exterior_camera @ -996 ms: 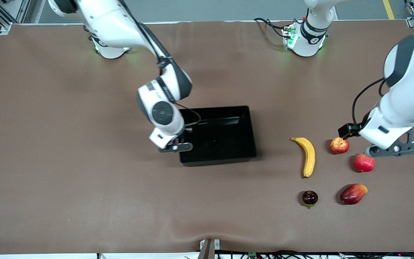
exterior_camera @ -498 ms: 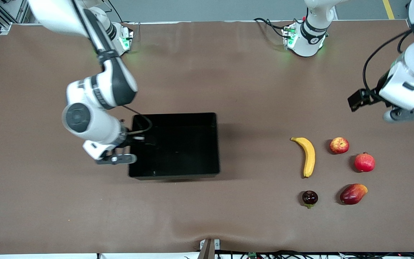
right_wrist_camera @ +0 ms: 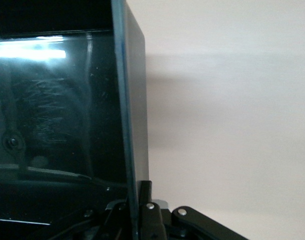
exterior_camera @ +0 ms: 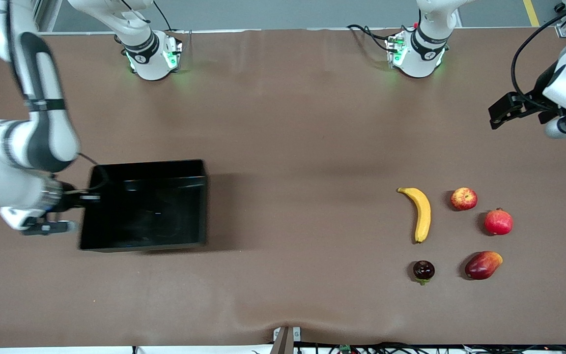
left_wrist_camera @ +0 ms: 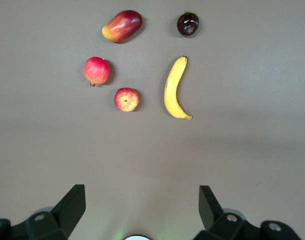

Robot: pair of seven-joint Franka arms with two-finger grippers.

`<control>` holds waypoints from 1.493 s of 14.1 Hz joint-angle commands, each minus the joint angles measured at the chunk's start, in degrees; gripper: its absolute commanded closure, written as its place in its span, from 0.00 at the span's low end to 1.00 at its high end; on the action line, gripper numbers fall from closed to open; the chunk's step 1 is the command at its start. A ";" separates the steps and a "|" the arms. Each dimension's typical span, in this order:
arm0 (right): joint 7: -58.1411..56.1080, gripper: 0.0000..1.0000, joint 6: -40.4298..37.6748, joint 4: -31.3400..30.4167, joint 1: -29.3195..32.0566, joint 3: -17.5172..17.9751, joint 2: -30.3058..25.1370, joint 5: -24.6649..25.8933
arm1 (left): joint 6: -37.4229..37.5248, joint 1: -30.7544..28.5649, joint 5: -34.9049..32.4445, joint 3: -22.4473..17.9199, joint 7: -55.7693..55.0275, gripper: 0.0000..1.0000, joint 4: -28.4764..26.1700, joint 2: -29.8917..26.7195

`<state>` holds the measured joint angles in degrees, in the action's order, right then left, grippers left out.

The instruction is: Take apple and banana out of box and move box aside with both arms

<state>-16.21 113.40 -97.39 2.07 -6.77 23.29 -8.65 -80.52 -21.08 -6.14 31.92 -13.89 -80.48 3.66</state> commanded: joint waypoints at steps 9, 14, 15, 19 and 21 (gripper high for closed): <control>-16.05 1.00 7.26 0.97 17.88 1.59 8.52 0.65 | 1.15 -2.03 2.71 -0.02 2.02 0.00 -1.00 -1.81; -8.14 1.00 8.93 0.97 17.97 1.68 10.63 0.39 | 0.98 -2.56 3.15 -0.19 2.99 0.00 -1.08 -2.34; -8.04 1.00 10.16 0.88 18.49 1.68 11.33 0.39 | 0.71 -1.78 3.42 -1.24 4.03 0.00 -1.26 -2.60; -8.22 0.22 10.26 0.79 18.58 1.68 11.78 -0.40 | 0.19 13.75 3.86 -19.49 8.53 0.00 -4.06 -5.05; -8.66 0.00 9.74 0.79 18.58 1.68 11.43 -0.23 | -2.70 19.13 3.86 -25.04 8.70 0.00 -8.88 -8.56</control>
<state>-24.79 124.36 -97.55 19.38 -6.16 34.98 -8.15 -80.21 -6.35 -3.38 11.71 -6.14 -82.62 0.78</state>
